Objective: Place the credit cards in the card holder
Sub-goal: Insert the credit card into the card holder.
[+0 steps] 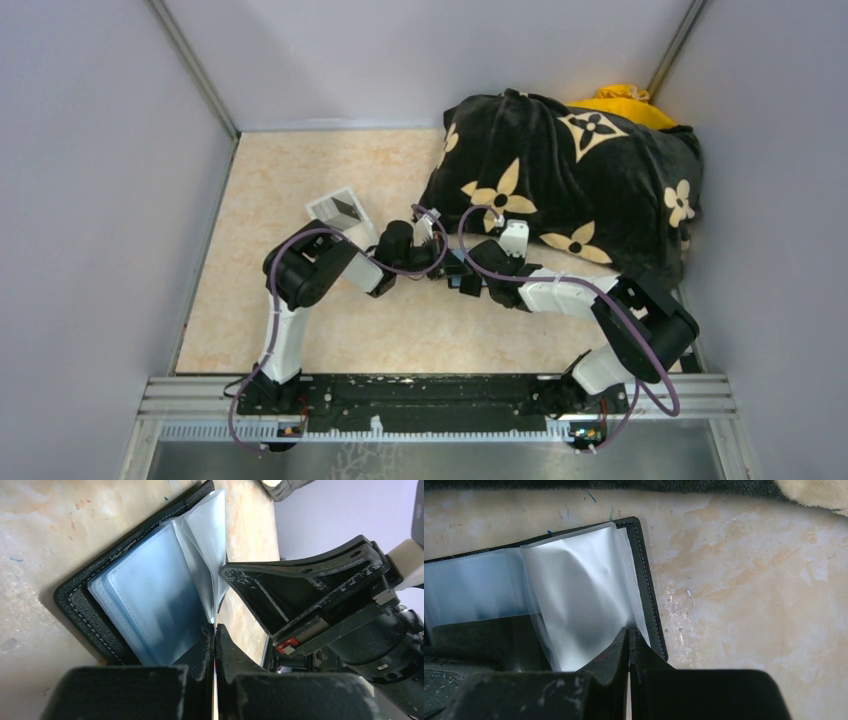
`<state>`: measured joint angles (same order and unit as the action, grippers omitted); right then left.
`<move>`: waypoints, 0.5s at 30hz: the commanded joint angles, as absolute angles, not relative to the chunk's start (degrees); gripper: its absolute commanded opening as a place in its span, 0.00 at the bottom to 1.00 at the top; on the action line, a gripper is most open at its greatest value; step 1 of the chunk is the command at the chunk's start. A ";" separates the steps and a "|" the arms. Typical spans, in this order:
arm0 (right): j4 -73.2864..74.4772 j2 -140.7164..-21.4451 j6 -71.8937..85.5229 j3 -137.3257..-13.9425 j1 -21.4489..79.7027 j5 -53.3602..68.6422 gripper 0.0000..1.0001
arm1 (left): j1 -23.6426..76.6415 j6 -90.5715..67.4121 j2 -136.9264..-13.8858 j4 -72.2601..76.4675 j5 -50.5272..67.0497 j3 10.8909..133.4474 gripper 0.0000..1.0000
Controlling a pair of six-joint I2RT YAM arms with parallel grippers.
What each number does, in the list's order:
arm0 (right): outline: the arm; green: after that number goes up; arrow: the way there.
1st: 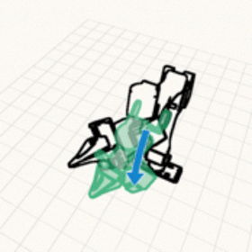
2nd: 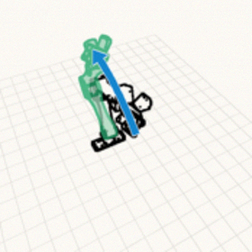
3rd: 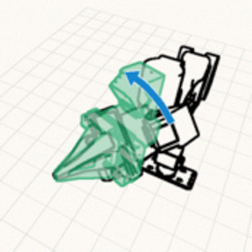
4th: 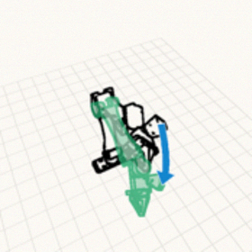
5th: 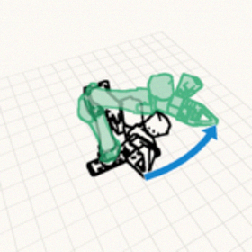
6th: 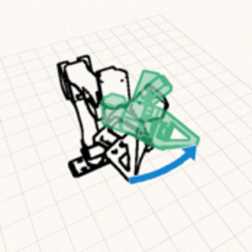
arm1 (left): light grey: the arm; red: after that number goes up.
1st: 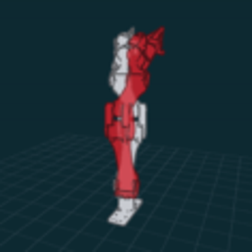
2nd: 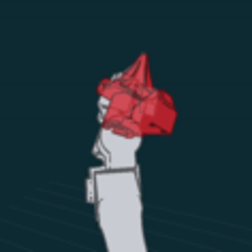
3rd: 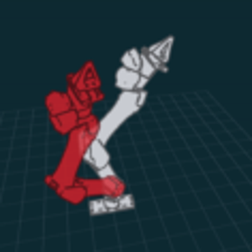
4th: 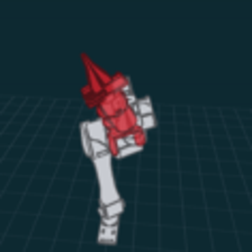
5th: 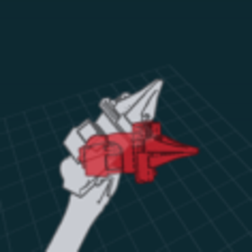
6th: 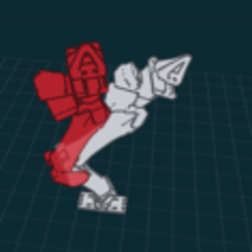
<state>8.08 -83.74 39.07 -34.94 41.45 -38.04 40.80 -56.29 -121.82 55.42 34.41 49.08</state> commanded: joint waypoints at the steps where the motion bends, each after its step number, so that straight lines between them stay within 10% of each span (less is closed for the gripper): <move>1: 9.09 -85.97 40.44 -33.31 40.87 -32.11 0.00 | 41.13 -58.09 -122.83 61.48 35.62 49.98 0.00; 15: 8.95 -85.79 40.45 -33.15 40.91 -32.06 0.00 | 40.87 -60.32 -124.65 63.06 33.69 51.04 0.00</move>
<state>8.05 -83.74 39.07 -34.94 41.45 -38.04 40.75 -59.40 -123.13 59.96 34.11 49.06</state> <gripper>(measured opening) 0.006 0.007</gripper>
